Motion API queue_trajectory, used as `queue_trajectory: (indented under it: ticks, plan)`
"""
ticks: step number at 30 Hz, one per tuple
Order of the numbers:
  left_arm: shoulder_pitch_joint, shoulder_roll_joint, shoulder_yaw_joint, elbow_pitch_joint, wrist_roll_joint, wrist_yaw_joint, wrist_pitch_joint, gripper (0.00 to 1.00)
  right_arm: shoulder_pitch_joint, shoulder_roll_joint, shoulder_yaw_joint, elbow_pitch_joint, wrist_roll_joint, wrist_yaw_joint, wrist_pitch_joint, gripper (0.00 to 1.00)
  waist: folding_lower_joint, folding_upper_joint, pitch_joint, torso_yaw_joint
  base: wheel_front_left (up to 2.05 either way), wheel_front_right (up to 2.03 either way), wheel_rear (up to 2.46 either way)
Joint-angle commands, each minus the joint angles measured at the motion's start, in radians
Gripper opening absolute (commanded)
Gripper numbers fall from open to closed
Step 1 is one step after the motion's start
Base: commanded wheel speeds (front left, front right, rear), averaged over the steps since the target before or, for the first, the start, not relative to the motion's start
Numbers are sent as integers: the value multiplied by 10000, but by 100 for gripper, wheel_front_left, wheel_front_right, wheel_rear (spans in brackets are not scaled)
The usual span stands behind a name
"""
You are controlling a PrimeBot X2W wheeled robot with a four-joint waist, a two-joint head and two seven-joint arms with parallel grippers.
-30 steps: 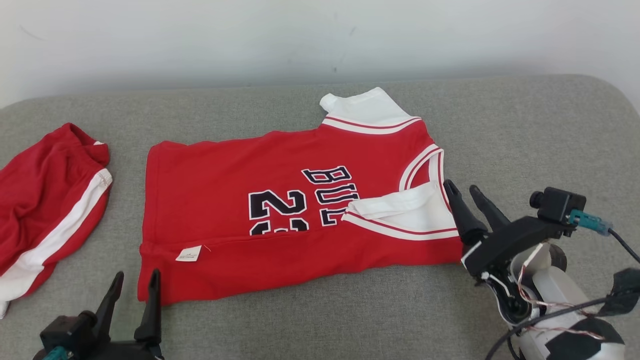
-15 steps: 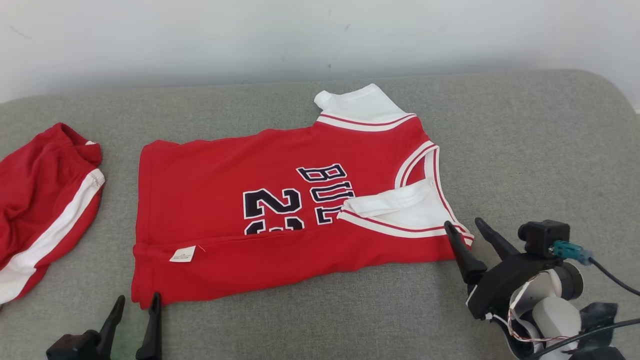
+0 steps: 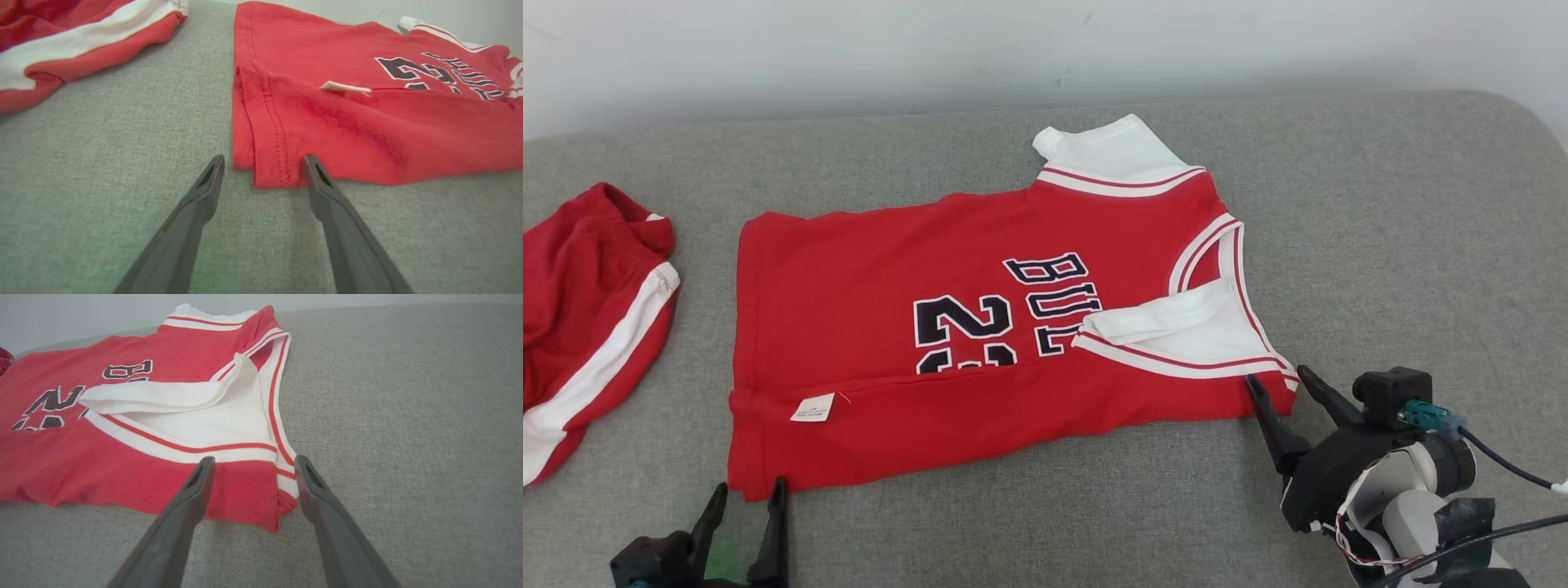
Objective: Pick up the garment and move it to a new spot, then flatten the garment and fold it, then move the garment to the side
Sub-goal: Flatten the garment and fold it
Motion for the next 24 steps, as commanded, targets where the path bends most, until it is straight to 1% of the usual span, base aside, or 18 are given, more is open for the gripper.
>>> queue_trajectory:
  ticks: [1, 5, 6, 7, 8, 9, 18, 24]
  plan:
    - [-117, 18, 71, 198, 69, 5, -42, 100, -66, 70, -17, 105, -195, 4, 23, 100, 0, -1, 87, -32, 0, 0, 0]
    - [-239, -52, 121, 353, 110, -73, -42, 100, -119, 200, -45, 247, -291, 4, 137, 100, 0, -1, 144, -46, 0, 0, 0]
    - [-265, -89, 160, 402, 65, -103, -42, 100, -119, 231, -55, 302, -272, 4, 206, 49, 0, -1, 154, -46, 0, 0, 0]
    - [-280, -112, 164, 457, 63, -150, -42, 39, -137, 240, -66, 322, -278, 4, 240, 11, 0, -1, 160, -42, 0, 0, 0]
    - [-303, -133, 151, 480, 108, -168, -40, 8, -147, 259, -68, 341, -291, 4, 266, 0, 0, -1, 161, -39, 0, 0, 0]
    - [-315, -151, 148, 492, 155, -163, -40, 0, -139, 279, -41, 361, -286, 4, 298, 0, 0, -1, 153, -39, 0, 0, 0]
    - [7, -216, 250, 116, 472, -251, -42, 0, 136, 304, -215, 251, -45, 4, 145, 0, 0, -1, -217, 57, 0, 0, 0]
    - [600, -327, 341, -321, 456, -234, -42, 0, 792, 143, -628, -353, 200, 4, 216, 0, 0, -1, -706, 119, 0, 0, 0]
